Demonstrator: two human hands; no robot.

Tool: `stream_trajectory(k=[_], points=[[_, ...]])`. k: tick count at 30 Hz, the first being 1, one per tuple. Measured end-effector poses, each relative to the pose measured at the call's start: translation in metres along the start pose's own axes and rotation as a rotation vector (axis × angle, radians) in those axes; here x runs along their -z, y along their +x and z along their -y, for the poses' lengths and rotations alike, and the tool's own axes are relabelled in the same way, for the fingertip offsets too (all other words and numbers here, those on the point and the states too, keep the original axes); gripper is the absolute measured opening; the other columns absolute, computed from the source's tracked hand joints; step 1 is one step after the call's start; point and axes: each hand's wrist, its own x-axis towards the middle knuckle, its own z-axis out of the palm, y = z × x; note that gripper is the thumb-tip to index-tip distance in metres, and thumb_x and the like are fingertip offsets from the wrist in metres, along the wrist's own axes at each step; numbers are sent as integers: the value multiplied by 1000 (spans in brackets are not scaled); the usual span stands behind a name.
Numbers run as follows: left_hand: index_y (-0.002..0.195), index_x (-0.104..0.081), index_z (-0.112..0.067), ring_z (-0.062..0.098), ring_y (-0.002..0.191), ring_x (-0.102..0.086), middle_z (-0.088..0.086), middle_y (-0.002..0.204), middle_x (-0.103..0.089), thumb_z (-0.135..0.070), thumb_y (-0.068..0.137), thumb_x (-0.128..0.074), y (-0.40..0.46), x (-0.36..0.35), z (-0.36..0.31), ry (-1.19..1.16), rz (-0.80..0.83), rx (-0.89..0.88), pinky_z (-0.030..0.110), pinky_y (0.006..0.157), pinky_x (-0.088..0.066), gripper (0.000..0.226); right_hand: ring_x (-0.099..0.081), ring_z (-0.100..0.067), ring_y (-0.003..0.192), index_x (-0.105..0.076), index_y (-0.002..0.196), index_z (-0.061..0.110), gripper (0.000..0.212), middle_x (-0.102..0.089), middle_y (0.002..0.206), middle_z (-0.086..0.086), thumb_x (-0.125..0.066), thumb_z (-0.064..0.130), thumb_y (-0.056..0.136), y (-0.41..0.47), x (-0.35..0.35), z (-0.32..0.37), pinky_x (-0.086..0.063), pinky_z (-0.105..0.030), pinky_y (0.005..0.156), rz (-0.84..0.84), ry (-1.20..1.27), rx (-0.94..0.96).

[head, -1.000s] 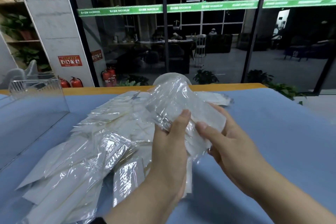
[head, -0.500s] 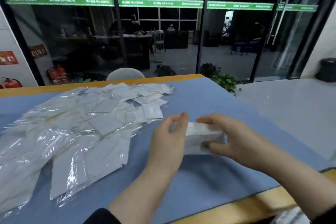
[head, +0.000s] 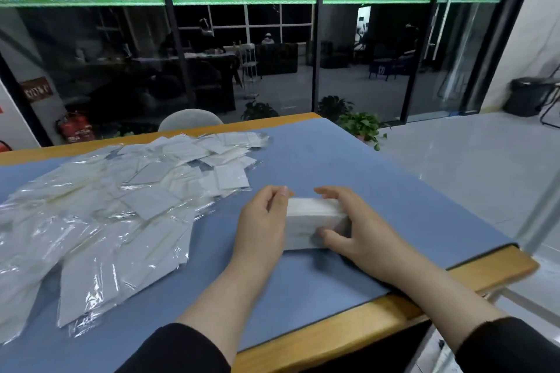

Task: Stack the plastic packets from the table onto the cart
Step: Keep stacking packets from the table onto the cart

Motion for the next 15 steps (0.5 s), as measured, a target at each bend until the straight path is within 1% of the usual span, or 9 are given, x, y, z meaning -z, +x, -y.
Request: stream_trajectory(k=[3,5,6,7,9,12,13,14,15], points=[[92,-66,-24,-2,76,-57,-17,84,-68,-34,102,-54,-2,-2,-5,6,16,-3,13,64,-40,19,-43,17,114,-45,133,43,52,-42,126,38,-69,24,91,3,-1,-3,-35,-2,90,-3,17,-12],[101,-63,-33,3,87,-60,-18,97,-67,-42,99,-58,-4,0,-7,-14,45,37,16,69,-42,10,-46,15,112,-51,133,36,50,-49,125,30,-69,19,90,5,0,-2,-37,-6,89,-20,16,-9],[107,-61,-40,7,91,-61,-16,105,-65,-46,96,-63,-5,4,-8,-17,76,60,21,72,-44,13,-47,13,112,-53,133,33,49,-52,125,26,-69,17,89,4,2,-2,-38,-8,89,-31,14,-11],[112,-58,-49,11,95,-62,-12,112,-63,-50,89,-69,-6,9,-9,-4,124,61,26,74,-46,25,-49,11,113,-55,132,32,48,-53,125,22,-69,16,89,3,5,0,-38,-9,90,-39,19,-12],[117,-51,-62,10,101,-63,-11,120,-61,-54,70,-75,-7,20,-16,76,237,19,28,78,-50,53,-51,7,113,-57,132,28,48,-55,125,19,-69,12,88,-3,18,6,-40,-12,95,-51,25,5],[123,-48,-69,-4,104,-61,-24,124,-59,-72,45,-80,-9,24,-41,177,460,-98,29,90,-50,85,-53,1,114,-59,130,22,47,-57,123,15,-67,9,86,-21,49,12,-44,-19,97,-101,35,14],[124,-48,-70,-7,103,-60,-32,122,-58,-78,41,-81,-11,18,-52,204,519,-125,28,90,-50,90,-54,-1,112,-59,129,23,46,-58,123,14,-67,10,86,-29,62,13,-45,-21,96,-109,54,-18],[122,-47,-73,-9,100,-60,-40,117,-57,-78,43,-84,-14,8,-63,233,556,-159,24,89,-49,88,-55,-4,111,-59,129,23,45,-58,122,13,-67,10,87,-38,75,13,-46,-23,95,-115,65,-49],[117,-45,-77,-11,97,-59,-47,112,-54,-69,51,-88,-16,-6,-73,277,577,-207,17,87,-47,78,-56,-7,110,-59,129,23,44,-59,123,11,-66,9,87,-47,88,11,-47,-26,94,-127,65,-73]])
